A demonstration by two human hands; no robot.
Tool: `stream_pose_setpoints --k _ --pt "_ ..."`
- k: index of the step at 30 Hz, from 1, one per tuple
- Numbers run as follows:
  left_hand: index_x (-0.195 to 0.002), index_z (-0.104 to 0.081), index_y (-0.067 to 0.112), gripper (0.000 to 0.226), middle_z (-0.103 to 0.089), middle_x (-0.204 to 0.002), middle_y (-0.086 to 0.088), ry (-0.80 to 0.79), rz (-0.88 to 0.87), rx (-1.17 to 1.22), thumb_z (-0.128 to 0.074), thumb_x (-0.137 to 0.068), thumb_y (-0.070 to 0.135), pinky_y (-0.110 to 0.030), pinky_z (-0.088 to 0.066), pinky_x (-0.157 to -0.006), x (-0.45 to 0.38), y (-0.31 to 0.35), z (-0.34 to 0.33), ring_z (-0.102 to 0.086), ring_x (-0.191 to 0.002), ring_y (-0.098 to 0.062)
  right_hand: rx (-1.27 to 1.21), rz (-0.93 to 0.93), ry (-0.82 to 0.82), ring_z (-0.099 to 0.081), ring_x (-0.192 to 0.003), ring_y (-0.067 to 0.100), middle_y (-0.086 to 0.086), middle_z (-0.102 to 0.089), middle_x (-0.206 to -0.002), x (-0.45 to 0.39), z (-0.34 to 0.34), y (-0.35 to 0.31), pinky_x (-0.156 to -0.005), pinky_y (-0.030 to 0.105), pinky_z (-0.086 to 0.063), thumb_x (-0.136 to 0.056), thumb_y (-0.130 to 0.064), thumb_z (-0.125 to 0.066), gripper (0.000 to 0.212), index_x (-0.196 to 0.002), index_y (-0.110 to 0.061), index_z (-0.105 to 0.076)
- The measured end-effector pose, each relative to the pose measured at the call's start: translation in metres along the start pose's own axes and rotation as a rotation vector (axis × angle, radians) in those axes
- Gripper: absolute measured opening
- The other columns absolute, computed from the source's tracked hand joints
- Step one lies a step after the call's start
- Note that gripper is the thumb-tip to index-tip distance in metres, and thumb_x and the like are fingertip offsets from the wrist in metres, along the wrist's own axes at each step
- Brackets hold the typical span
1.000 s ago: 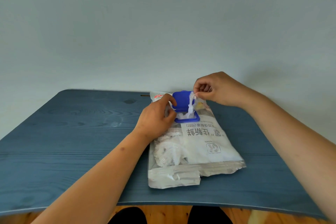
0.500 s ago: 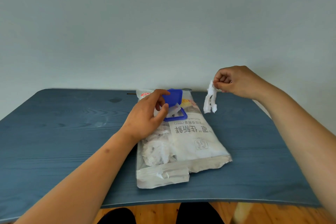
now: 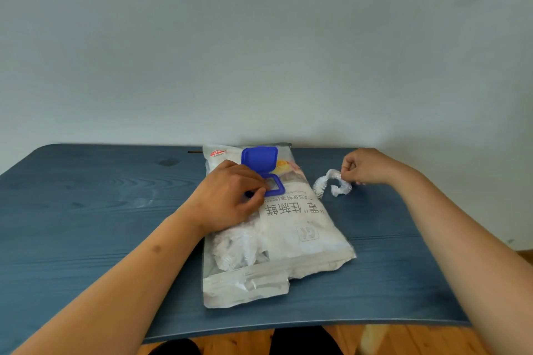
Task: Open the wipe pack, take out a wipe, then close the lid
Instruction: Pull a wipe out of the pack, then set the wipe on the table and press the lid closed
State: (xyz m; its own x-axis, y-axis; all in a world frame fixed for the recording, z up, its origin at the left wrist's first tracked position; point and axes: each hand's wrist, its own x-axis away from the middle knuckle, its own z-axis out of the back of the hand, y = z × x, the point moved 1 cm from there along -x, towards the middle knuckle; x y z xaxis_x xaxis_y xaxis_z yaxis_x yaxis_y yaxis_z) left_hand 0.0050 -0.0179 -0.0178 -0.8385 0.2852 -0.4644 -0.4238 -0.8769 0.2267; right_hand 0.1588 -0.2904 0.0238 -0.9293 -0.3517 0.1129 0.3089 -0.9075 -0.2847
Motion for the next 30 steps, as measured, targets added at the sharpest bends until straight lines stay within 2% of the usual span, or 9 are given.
stream_pose_setpoints --k 4,8,11,15,18,22,24,28,30 --pt "-0.102 -0.076 0.022 0.033 -0.074 -0.109 0.013 0.09 -0.011 0.009 -0.045 -0.093 0.032 -0.035 -0.041 -0.093 0.0 0.003 0.003 -0.065 -0.101 -0.008 -0.028 -0.014 0.048 -0.065 -0.07 0.018 0.003 -0.075 -0.079 -0.002 0.003 0.001 -0.076 0.036 -0.056 -0.077 -0.019 -0.068 0.005 -0.074 -0.017 -0.07" --pt "-0.129 -0.063 0.023 0.038 -0.062 -0.132 0.007 0.338 0.083 0.059 -0.045 -0.096 0.026 -0.025 -0.034 -0.103 -0.001 0.008 0.015 -0.052 -0.121 -0.006 -0.118 0.078 0.306 -0.06 -0.071 0.016 -0.004 -0.065 -0.076 0.002 0.014 -0.012 -0.057 0.022 -0.043 -0.084 -0.019 -0.067 0.008 -0.081 -0.012 -0.069" --pt "-0.146 -0.042 0.029 0.047 -0.043 -0.15 0.01 0.366 0.218 0.189 -0.043 -0.099 0.03 -0.027 -0.03 -0.113 0.001 0.003 0.017 -0.035 -0.135 -0.001 -0.28 0.23 0.394 -0.064 -0.08 0.013 -0.005 -0.068 -0.086 0.008 0.015 -0.037 -0.066 0.014 -0.043 -0.089 -0.018 -0.063 0.007 -0.091 -0.016 -0.07" --pt "-0.152 -0.026 0.034 0.055 -0.045 -0.149 0.012 0.244 0.322 0.33 -0.037 -0.1 0.044 -0.032 -0.045 -0.104 0.001 -0.003 0.014 -0.044 -0.134 -0.007 -0.39 0.418 0.243 -0.062 -0.103 0.0 -0.015 -0.066 -0.112 0.017 0.001 -0.078 -0.08 0.009 -0.042 -0.095 -0.017 -0.056 0.025 -0.117 -0.025 -0.066" --pt "-0.147 -0.04 0.027 0.049 -0.057 -0.139 0.01 0.219 0.314 0.324 -0.037 -0.101 0.042 -0.035 -0.047 -0.102 0.0 -0.002 0.014 -0.052 -0.127 -0.007 -0.421 0.508 0.141 -0.061 -0.109 -0.002 -0.017 -0.066 -0.119 0.021 -0.012 -0.098 -0.088 0.016 -0.048 -0.098 -0.023 -0.055 0.029 -0.126 -0.027 -0.063" --pt "-0.123 -0.065 0.023 0.036 -0.07 -0.114 0.009 0.238 0.271 0.275 -0.039 -0.102 0.034 -0.035 -0.051 -0.09 0.002 0.0 0.018 -0.062 -0.105 -0.008 -0.431 0.569 0.139 -0.061 -0.07 -0.002 -0.007 -0.076 -0.091 0.028 -0.024 -0.106 -0.064 0.016 -0.045 -0.099 -0.039 -0.049 0.028 -0.109 -0.029 -0.073" --pt "-0.113 -0.071 0.024 0.036 -0.072 -0.104 0.009 0.215 0.258 0.262 -0.038 -0.102 0.033 -0.035 -0.051 -0.085 0.001 -0.001 0.018 -0.063 -0.098 -0.008 -0.421 0.588 0.129 -0.067 -0.077 0.005 -0.007 -0.077 -0.091 0.03 -0.028 -0.106 -0.071 0.023 -0.051 -0.098 -0.039 -0.051 0.028 -0.104 -0.028 -0.075" --pt "-0.101 -0.076 0.023 0.035 -0.072 -0.099 0.008 0.152 0.257 0.282 -0.043 -0.1 0.036 -0.038 -0.052 -0.082 0.001 -0.004 0.013 -0.064 -0.094 -0.01 -0.394 0.594 0.057 -0.066 -0.095 -0.005 -0.018 -0.074 -0.097 0.03 -0.037 -0.106 -0.081 0.012 -0.049 -0.092 -0.027 -0.065 0.014 -0.101 -0.029 -0.075" --pt "-0.103 -0.076 0.024 0.028 -0.071 -0.104 0.01 0.115 0.258 0.286 -0.052 -0.095 0.034 -0.035 -0.052 -0.086 0.0 -0.004 0.011 -0.064 -0.098 -0.007 -0.406 0.579 0.037 -0.066 -0.097 -0.005 -0.017 -0.073 -0.1 0.028 -0.042 -0.103 -0.087 0.016 -0.05 -0.086 -0.026 -0.072 0.018 -0.104 -0.03 -0.074"
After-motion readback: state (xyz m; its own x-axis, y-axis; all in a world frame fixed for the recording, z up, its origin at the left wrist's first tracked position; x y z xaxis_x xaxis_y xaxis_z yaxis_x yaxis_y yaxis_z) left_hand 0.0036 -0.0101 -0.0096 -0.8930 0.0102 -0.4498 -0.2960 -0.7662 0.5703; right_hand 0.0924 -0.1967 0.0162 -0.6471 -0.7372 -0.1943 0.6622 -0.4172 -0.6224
